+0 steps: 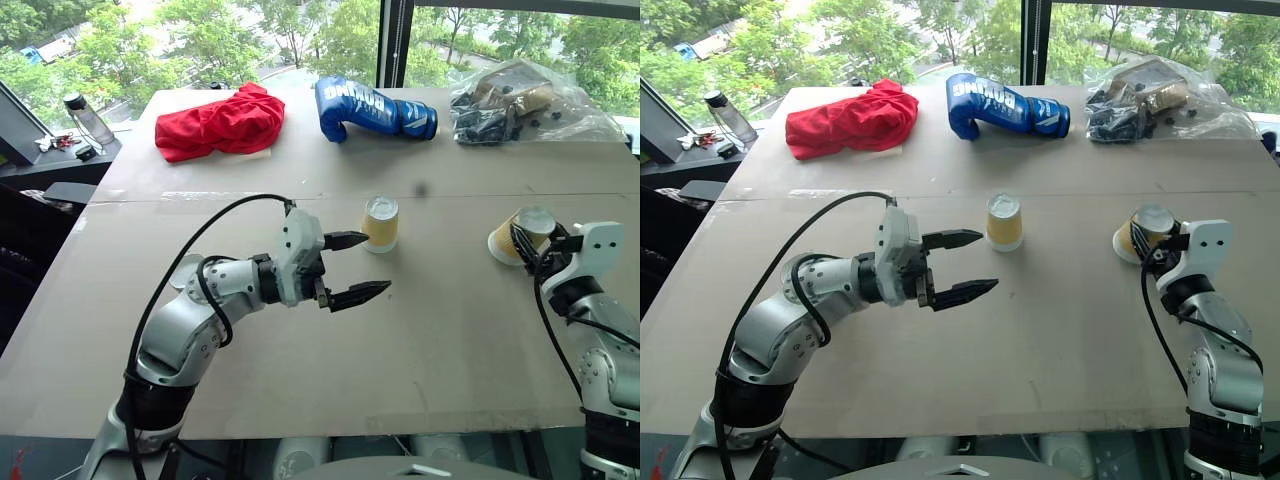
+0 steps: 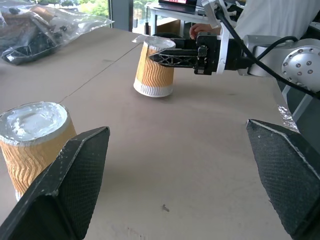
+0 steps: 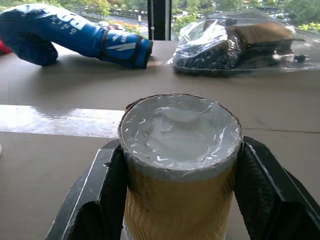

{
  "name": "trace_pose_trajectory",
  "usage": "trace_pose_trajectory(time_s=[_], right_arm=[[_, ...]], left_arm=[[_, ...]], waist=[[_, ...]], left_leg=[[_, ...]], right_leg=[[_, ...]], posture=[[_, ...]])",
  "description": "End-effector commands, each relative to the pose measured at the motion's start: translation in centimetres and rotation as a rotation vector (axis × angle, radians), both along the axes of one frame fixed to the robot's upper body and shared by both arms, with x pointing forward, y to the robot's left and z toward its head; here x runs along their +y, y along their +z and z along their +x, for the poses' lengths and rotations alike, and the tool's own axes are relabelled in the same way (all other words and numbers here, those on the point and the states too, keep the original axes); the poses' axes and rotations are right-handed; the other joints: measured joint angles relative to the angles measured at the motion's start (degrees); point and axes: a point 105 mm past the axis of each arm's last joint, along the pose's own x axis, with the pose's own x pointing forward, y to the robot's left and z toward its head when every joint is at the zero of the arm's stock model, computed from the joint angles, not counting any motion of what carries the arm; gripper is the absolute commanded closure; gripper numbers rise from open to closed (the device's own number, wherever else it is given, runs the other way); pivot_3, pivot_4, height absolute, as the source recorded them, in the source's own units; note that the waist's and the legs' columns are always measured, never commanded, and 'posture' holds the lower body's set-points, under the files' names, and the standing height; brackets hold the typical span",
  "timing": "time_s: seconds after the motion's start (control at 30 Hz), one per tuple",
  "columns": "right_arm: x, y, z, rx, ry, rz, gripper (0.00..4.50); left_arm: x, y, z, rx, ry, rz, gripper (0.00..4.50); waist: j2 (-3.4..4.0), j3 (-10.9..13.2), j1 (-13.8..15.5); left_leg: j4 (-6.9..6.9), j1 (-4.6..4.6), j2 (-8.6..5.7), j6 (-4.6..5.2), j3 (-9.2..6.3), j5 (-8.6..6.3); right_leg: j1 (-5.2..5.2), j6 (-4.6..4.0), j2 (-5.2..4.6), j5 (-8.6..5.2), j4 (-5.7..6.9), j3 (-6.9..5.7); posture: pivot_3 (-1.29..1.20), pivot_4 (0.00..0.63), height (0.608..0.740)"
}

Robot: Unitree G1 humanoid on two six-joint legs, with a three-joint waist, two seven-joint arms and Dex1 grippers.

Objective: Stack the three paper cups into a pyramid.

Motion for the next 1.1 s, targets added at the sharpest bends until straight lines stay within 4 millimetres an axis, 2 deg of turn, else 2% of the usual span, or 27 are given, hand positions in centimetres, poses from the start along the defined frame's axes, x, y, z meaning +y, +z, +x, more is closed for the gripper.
trace_pose_trajectory(time_s=[0.03,0.23,0.37,0.53,0.83,0.97,1.0,1.1], right_arm=[[3.7,1.6,-0.2,-0.045,0.164,-0.043,2.31],[7.2,1.1,1.3,-0.03,0.325,-0.094,2.31],[8.0,0.6,3.1,-0.021,0.349,-0.099,2.31],[9.1,0.4,4.4,-0.008,0.382,-0.091,2.31],[10.7,0.0,4.8,-0.002,0.428,-0.069,2.31],[11.0,0.1,4.7,-0.005,0.426,-0.053,0.37],[11.0,0.1,4.7,-0.006,0.425,-0.051,0.03],[10.5,0.3,4.6,-0.021,0.411,-0.057,0.03]], left_arm=[[0.9,1.1,0.0,-0.062,0.087,-0.029,0.0],[2.2,0.5,-0.3,-0.047,0.202,-0.028,0.0],[2.8,0.8,-0.1,-0.062,0.249,-0.032,0.0],[3.1,0.9,-0.3,-0.066,0.28,-0.034,0.0],[3.1,1.0,-0.4,-0.068,0.291,-0.046,0.0],[3.0,1.0,-0.4,-0.069,0.291,-0.048,0.0],[3.0,1.0,-0.4,-0.068,0.293,-0.05,0.0],[3.0,1.0,-0.5,-0.068,0.298,-0.055,0.0]], waist=[[0.0,0.0,0.16],[-0.01,0.01,0.27],[-0.02,0.01,0.4],[-0.02,0.01,0.24],[-0.02,0.01,0.16],[-0.02,0.01,0.14],[-0.02,0.01,0.15],[-0.02,0.01,0.16]], left_leg=[[0.0,-0.01,0.01,0.0,-0.02,0.0],[0.04,-0.02,-0.02,0.0,-0.02,0.0],[0.05,-0.02,-0.04,0.0,-0.05,0.0],[0.02,-0.03,-0.05,-0.04,-0.03,0.02],[0.04,-0.02,-0.04,-0.03,-0.03,0.02],[0.03,-0.02,-0.03,-0.03,-0.03,0.02],[0.03,-0.02,-0.04,-0.04,-0.03,0.02],[0.03,-0.02,-0.04,-0.04,-0.03,0.02]], right_leg=[[0.0,0.0,0.0,0.0,0.0,-0.02],[0.01,0.0,-0.07,0.0,-0.01,-0.03],[0.02,0.0,-0.08,0.0,0.01,-0.1],[0.0,0.0,-0.09,0.0,-0.02,-0.07],[0.0,0.0,-0.08,0.0,0.0,-0.08],[-0.01,0.0,-0.08,0.0,0.01,-0.08],[-0.01,0.0,-0.08,0.0,0.01,-0.08],[-0.01,0.0,-0.09,0.0,0.0,-0.08]], posture=[[0.0,0.15,0.74],[0.0,0.15,0.74],[0.0,0.15,0.74],[0.0,0.15,0.74],[0.0,0.15,0.74],[0.0,0.15,0.74],[0.0,0.15,0.74],[0.0,0.15,0.74]])
